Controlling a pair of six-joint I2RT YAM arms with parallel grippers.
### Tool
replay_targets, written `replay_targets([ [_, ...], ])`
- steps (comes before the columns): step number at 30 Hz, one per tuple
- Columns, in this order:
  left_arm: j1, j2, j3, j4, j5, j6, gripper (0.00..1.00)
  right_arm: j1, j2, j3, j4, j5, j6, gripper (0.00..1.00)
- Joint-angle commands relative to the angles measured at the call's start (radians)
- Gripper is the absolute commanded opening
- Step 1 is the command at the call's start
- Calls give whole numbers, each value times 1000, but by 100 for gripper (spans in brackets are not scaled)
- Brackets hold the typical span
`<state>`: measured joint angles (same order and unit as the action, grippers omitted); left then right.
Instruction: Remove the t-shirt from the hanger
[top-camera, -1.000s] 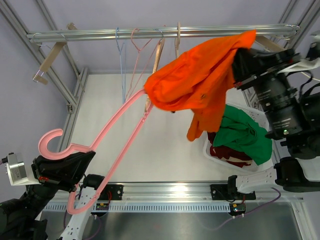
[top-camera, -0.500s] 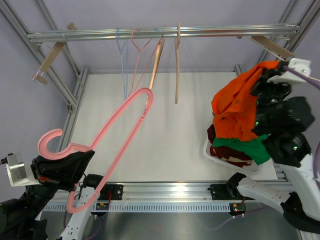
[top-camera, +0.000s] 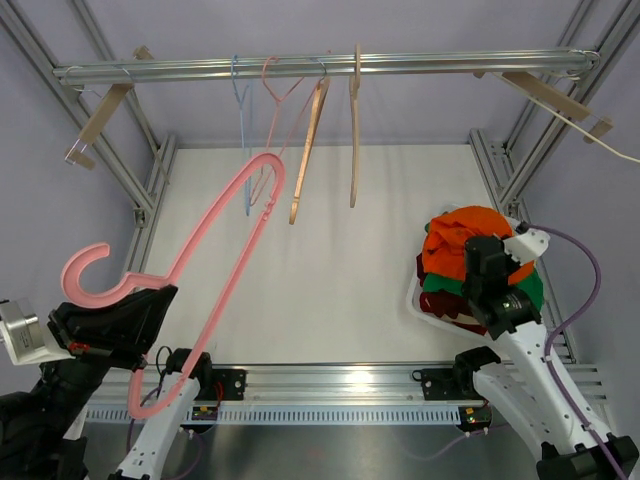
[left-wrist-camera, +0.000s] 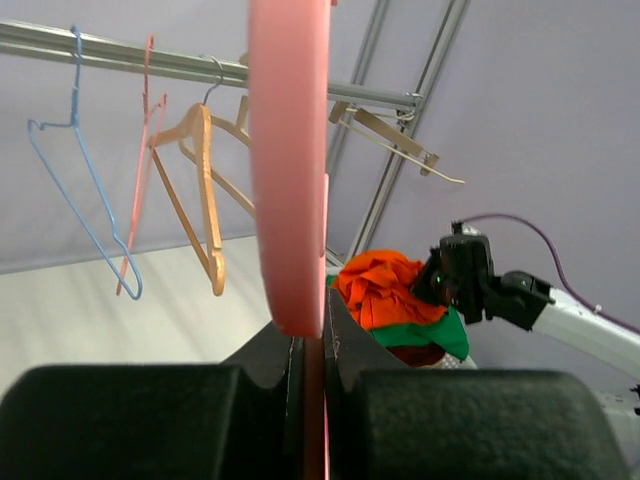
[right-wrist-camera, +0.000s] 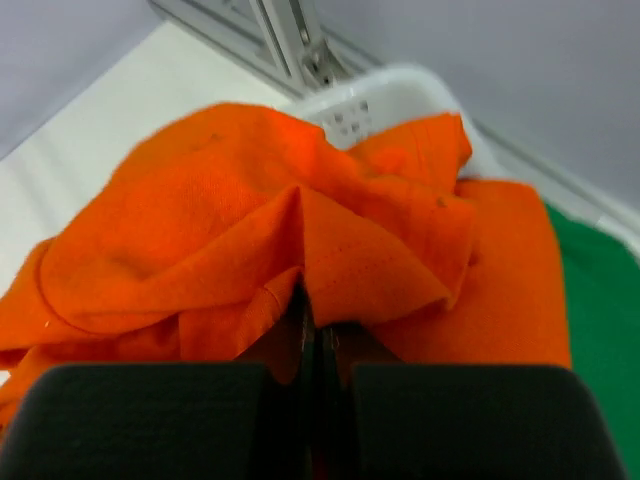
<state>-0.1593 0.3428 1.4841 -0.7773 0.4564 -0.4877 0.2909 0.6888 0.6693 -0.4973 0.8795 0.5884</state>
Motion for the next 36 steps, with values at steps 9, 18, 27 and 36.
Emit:
replay_targets([
  [9, -5, 110, -24, 16, -108, 52, 0, -12, -283, -267, -142, -106, 510, 0],
  [18, -5, 180, 37, 3, -268, 104, 0, -12, -423, 1, -276, -149, 317, 68],
  [27, -5, 252, 151, -86, -429, 141, 0, -12, -485, 245, -320, -208, 157, 93],
  [36, -5, 350, 203, -109, -507, 173, 0, -12, -436, 417, -351, -292, 67, 99],
])
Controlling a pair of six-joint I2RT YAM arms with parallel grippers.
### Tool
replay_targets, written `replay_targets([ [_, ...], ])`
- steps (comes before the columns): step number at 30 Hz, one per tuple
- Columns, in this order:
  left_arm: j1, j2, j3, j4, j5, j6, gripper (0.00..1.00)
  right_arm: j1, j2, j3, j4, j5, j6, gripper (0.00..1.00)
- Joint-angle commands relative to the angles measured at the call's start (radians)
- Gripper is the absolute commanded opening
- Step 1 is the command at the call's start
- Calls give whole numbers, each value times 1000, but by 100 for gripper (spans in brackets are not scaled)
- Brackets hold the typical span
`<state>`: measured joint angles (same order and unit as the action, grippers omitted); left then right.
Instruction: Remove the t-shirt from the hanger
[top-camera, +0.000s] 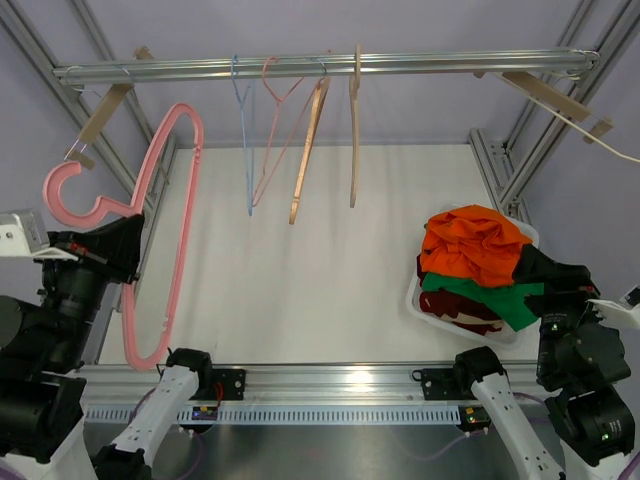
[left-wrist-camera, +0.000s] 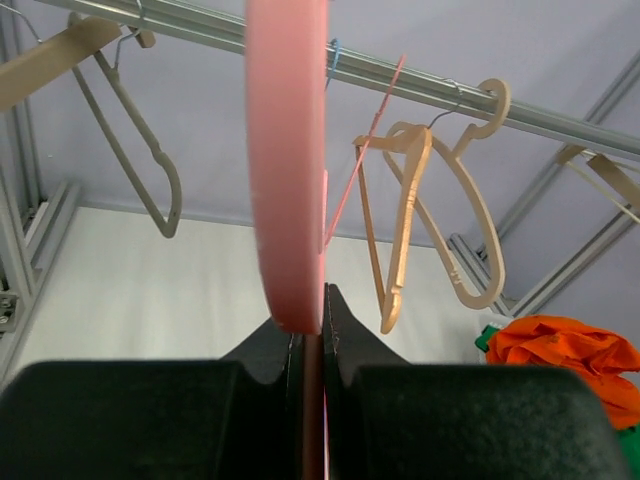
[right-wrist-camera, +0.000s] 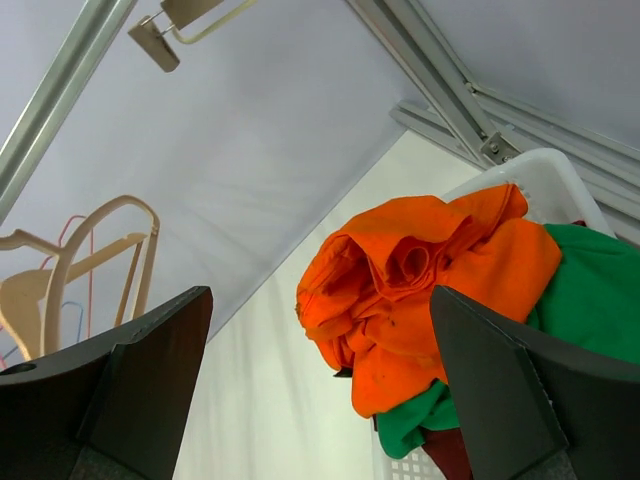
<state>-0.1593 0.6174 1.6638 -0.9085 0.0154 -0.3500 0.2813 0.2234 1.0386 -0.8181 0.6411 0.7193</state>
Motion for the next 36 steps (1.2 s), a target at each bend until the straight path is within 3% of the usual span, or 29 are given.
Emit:
replay_targets([
  [1, -5, 94, 27, 22, -80, 40, 0, -2, 28, 70, -27, -67, -70, 99],
  [7, -5, 295, 125, 26, -143, 57, 0, -2, 65, 158, -9, -249, -135, 100],
  [14, -5, 529, 240, 43, -132, 80, 0, -2, 94, 121, 49, -417, -167, 98],
  [24, 1, 775, 375, 172, -42, 170, 0, -2, 131, 34, 200, -636, -196, 97],
  [30, 79, 870, 401, 226, 127, 163, 0, -2, 139, -32, 293, -774, -192, 96],
  [36, 87, 944, 387, 237, 121, 163, 0, -2, 148, -69, 329, -817, -213, 96],
])
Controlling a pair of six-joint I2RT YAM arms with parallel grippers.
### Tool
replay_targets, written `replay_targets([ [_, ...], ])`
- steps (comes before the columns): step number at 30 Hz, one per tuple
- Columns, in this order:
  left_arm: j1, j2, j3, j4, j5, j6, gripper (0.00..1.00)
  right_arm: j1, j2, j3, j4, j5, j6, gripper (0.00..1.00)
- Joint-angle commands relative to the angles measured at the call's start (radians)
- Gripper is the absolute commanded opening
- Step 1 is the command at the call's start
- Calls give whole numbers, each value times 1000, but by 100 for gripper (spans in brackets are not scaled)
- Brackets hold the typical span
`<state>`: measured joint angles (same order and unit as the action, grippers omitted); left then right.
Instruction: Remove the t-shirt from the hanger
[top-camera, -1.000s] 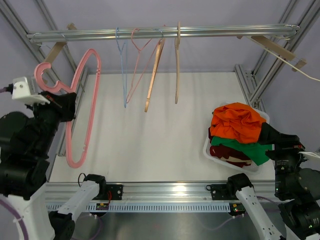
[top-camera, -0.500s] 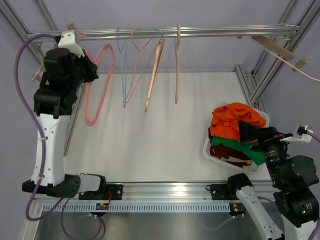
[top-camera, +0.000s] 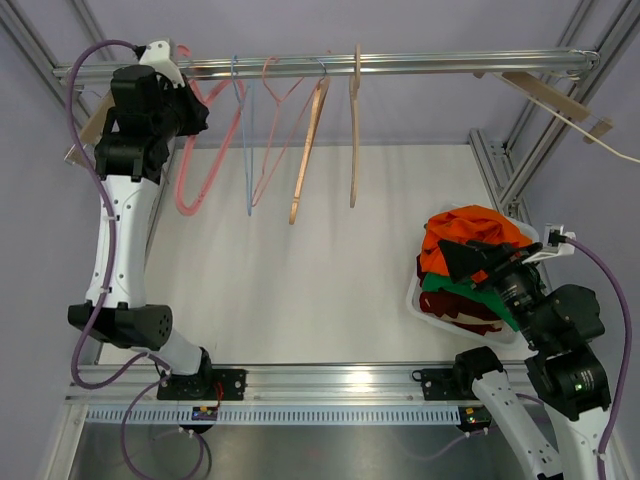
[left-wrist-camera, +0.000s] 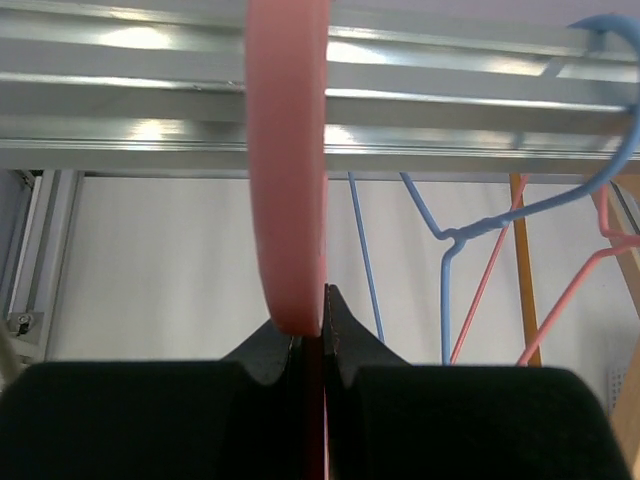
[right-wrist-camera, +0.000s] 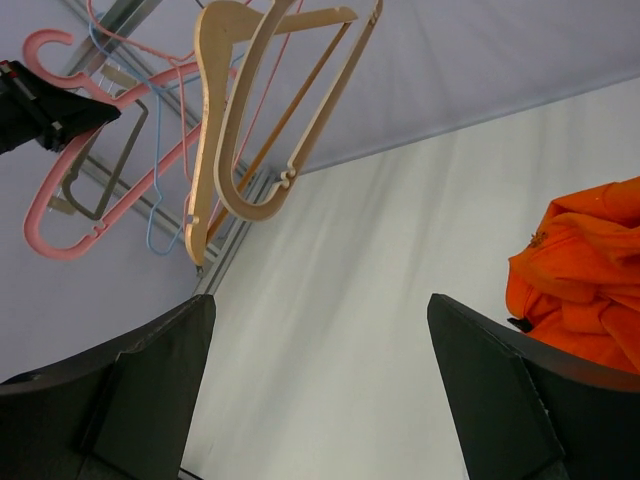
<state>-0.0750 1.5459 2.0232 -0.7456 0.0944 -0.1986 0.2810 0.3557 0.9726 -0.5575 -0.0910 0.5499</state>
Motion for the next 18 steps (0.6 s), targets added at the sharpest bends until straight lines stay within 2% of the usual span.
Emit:
replay_targets([
  [1, 3, 17, 17, 78, 42, 2, 0, -2, 15, -3, 68, -88, -51, 96],
  [12, -3, -64, -219, 192, 15, -48, 1, 0, 20, -40, 106, -138, -31, 96],
  [13, -5, -87, -234, 202, 14, -50, 6, -2, 20, -41, 108, -141, -25, 96],
  [14, -5, -98, -248, 207, 13, -56, 18, -2, 23, -43, 110, -144, -24, 96],
  [17, -5, -141, -279, 210, 16, -88, 38, 0, 29, -40, 120, -158, -12, 96],
  [18, -5, -151, -297, 212, 21, -96, 42, -2, 31, -40, 122, -159, -7, 96],
])
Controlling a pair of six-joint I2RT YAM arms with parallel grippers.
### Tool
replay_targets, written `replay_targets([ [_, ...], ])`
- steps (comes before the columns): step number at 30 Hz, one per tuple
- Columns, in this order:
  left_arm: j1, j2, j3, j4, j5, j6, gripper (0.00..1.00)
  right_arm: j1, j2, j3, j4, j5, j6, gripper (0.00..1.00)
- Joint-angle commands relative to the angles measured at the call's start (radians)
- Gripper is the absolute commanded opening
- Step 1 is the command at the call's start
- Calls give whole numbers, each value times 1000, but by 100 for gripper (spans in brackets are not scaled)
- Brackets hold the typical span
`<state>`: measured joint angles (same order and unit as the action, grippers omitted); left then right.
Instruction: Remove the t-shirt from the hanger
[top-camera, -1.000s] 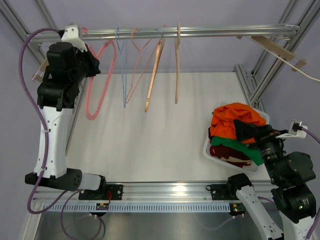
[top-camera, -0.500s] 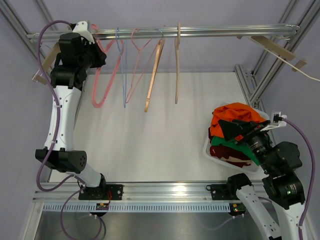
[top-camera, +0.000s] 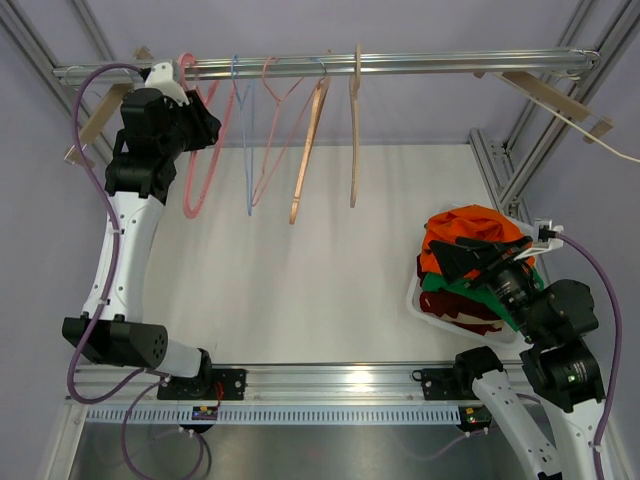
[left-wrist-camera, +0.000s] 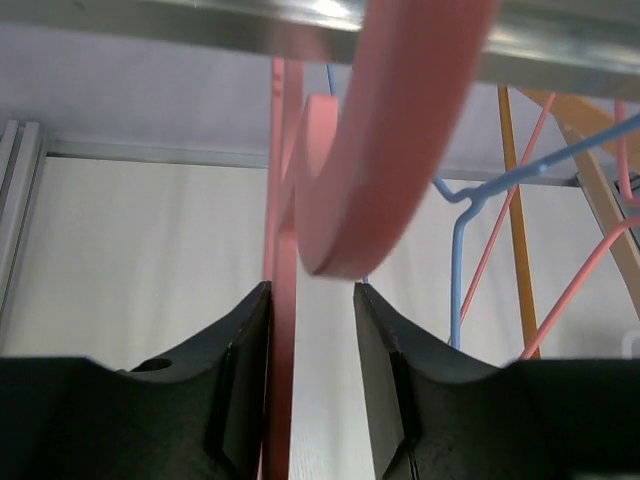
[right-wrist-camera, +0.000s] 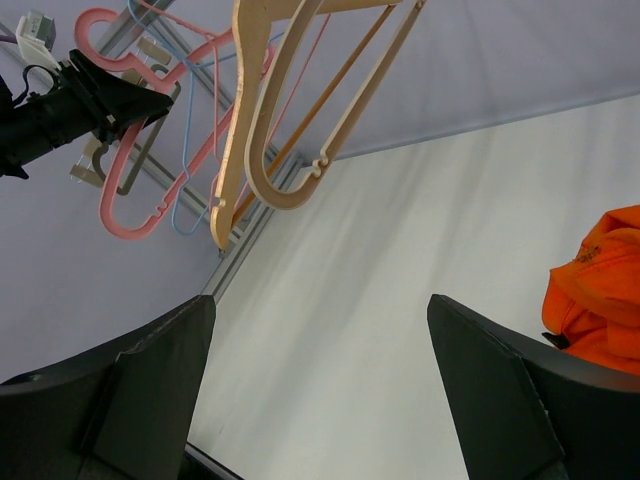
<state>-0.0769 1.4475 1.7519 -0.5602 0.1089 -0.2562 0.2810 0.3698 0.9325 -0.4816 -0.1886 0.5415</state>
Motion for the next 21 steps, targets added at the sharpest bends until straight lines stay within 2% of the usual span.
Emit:
replay_targets([
  [1, -4, -74, -34, 25, 12, -51, 43, -2, 17, 2, 47, -61, 3, 96],
  [5, -6, -134, -84, 25, 11, -63, 65, 0, 26, 9, 58, -72, 17, 96],
  [6, -6, -148, -97, 26, 11, -66, 76, -2, 29, 12, 57, -72, 18, 96],
  [10, -11, -249, -159, 25, 26, -89, 92, -2, 37, 51, 44, -69, 14, 96],
  [11, -14, -274, -167, 25, 38, -103, 99, -2, 40, 67, 43, -69, 11, 97],
  [16, -44, -487, -224, 28, 147, -150, 99, -3, 47, 112, 29, -45, 8, 99],
  [21, -46, -754, -434, 23, 224, -127, 99, -2, 17, 143, -15, 84, -29, 99],
])
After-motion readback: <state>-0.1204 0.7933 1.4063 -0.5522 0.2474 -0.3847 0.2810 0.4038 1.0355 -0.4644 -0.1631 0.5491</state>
